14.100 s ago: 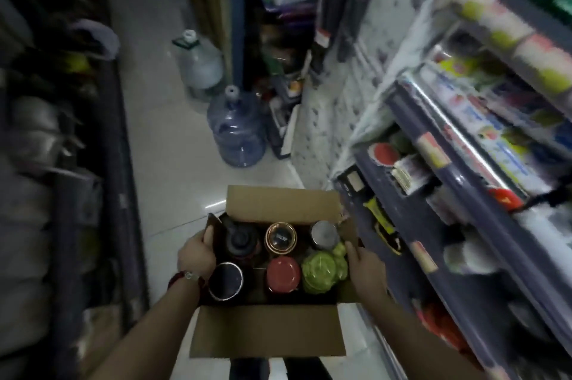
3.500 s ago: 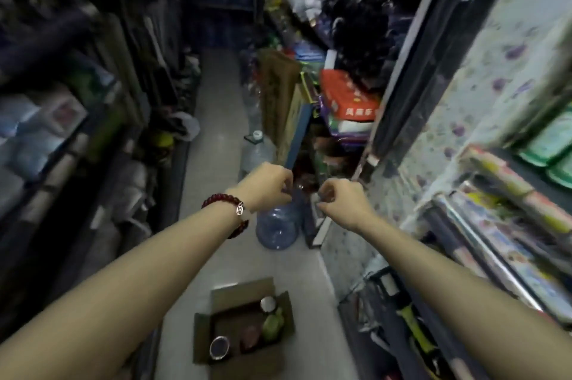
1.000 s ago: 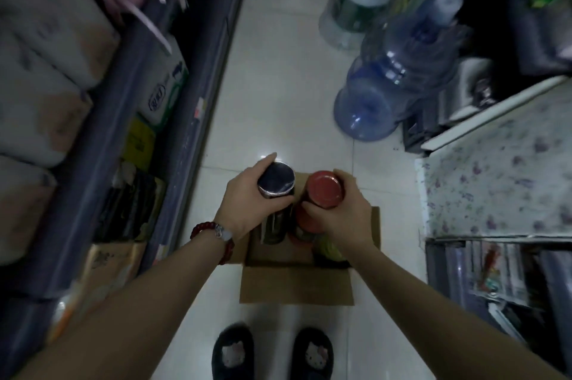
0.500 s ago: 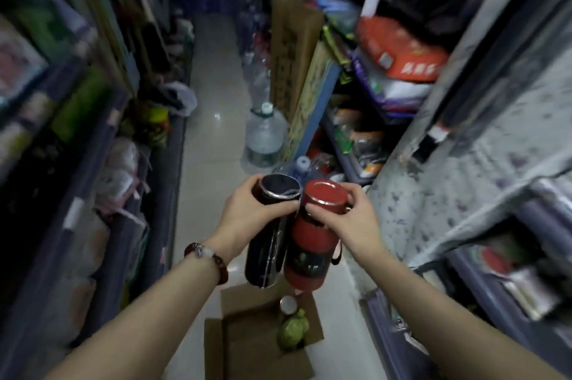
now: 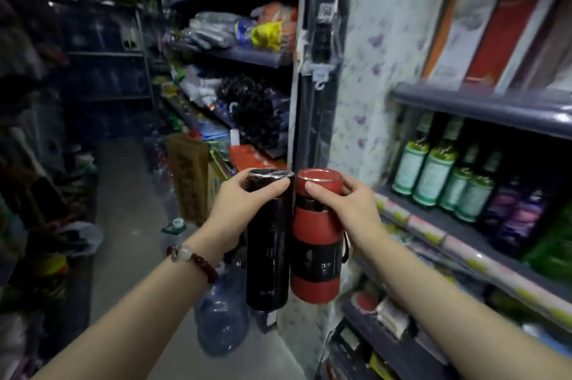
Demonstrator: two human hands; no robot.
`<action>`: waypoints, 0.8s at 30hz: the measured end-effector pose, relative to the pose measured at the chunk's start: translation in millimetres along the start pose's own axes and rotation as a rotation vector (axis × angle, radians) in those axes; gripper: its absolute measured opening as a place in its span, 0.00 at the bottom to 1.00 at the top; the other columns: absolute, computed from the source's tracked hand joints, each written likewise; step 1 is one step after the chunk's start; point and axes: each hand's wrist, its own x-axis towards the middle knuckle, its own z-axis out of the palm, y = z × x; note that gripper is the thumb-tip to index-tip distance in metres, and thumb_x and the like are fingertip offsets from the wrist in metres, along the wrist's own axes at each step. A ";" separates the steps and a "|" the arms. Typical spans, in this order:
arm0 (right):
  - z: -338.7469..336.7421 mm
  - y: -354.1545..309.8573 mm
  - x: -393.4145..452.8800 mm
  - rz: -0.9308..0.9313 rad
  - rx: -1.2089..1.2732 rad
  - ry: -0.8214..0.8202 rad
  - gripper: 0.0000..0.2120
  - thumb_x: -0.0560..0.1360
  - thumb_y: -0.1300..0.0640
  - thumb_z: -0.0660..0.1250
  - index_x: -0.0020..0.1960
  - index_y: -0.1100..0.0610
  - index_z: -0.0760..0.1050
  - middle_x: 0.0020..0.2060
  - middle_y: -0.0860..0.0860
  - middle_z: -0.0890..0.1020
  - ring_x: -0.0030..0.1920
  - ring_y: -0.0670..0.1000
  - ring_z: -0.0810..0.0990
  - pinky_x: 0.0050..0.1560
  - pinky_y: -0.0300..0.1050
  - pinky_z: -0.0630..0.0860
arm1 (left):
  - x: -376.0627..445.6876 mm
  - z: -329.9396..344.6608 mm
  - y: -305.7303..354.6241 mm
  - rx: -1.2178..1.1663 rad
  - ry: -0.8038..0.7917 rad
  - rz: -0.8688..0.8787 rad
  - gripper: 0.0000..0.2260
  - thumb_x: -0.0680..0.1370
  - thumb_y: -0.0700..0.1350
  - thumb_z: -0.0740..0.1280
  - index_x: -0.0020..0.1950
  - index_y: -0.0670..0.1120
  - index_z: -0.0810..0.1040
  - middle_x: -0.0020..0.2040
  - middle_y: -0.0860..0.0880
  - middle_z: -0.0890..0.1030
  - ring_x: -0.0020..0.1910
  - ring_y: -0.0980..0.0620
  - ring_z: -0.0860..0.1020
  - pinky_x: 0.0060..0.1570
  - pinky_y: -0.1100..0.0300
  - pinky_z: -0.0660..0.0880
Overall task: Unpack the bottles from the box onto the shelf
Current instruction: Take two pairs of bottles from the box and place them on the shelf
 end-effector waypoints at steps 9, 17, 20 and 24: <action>-111.4 -124.4 -6.1 -0.195 -0.060 0.154 0.19 0.62 0.56 0.80 0.51 0.59 0.82 0.45 0.53 0.87 0.48 0.52 0.85 0.53 0.48 0.81 | 9.5 121.2 99.9 -0.150 -0.238 0.102 0.11 0.68 0.43 0.75 0.49 0.44 0.83 0.45 0.47 0.85 0.43 0.51 0.82 0.46 0.58 0.78; -186.7 -214.9 -39.5 -0.273 -0.090 0.389 0.17 0.64 0.55 0.79 0.50 0.60 0.82 0.44 0.55 0.87 0.46 0.54 0.86 0.49 0.51 0.83 | 14.5 213.2 174.3 -0.182 -0.532 0.213 0.08 0.69 0.47 0.74 0.47 0.50 0.82 0.39 0.54 0.85 0.37 0.58 0.83 0.32 0.63 0.78; -212.8 -241.6 -57.0 -0.304 -0.115 0.475 0.17 0.64 0.54 0.79 0.50 0.60 0.82 0.43 0.55 0.87 0.44 0.53 0.86 0.46 0.51 0.83 | 9.9 248.0 198.5 -0.213 -0.647 0.282 0.07 0.67 0.48 0.74 0.44 0.51 0.83 0.38 0.54 0.85 0.37 0.58 0.83 0.32 0.64 0.79; -244.0 -272.7 -78.0 -0.363 -0.152 0.639 0.19 0.63 0.54 0.79 0.51 0.61 0.82 0.44 0.56 0.87 0.45 0.53 0.86 0.48 0.51 0.82 | 0.6 291.4 227.9 -0.269 -0.808 0.325 0.17 0.57 0.53 0.76 0.43 0.51 0.83 0.40 0.52 0.86 0.39 0.55 0.84 0.34 0.60 0.79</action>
